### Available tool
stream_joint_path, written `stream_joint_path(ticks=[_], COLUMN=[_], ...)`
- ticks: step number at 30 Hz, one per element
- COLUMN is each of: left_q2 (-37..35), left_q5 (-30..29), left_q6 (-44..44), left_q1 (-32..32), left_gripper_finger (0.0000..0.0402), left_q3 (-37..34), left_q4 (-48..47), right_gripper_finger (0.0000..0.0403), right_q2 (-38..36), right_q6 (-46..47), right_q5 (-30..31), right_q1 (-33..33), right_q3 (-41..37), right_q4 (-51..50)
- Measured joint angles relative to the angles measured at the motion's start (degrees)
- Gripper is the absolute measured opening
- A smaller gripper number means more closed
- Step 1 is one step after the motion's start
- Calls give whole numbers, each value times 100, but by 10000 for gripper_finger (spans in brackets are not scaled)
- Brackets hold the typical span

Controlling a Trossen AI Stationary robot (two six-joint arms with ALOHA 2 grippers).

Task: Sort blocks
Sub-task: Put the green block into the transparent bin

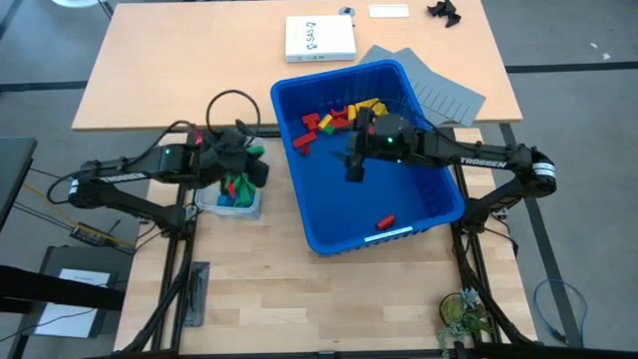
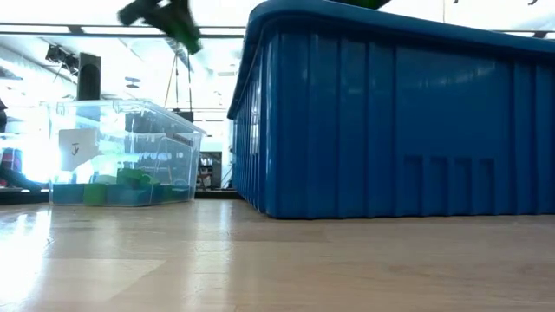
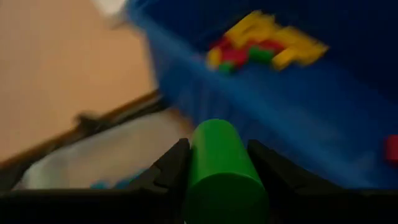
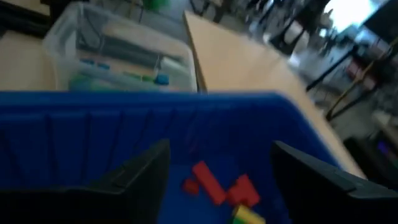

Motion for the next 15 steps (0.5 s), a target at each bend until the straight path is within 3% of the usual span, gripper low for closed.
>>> stream_joint_path(ticks=[5, 9, 15], left_q2=[16, 24, 29], left_q5=[-27, 224, 398], left_q6=[-1404, -1946, -1745], left_q1=[92, 226, 435], left_gripper_finger=[141, 144, 236], left_q3=[-142, -605, -947], left_q4=[-1592, -1938, -1661], right_gripper_finger=[281, 276, 274], right_q2=[170, 333, 619], right_q6=[419, 595, 686], right_q5=[-316, -641, -735], right_q1=[-342, -579, -840], right_q3=[0, 8, -2], right_q4=[-395, -327, -440])
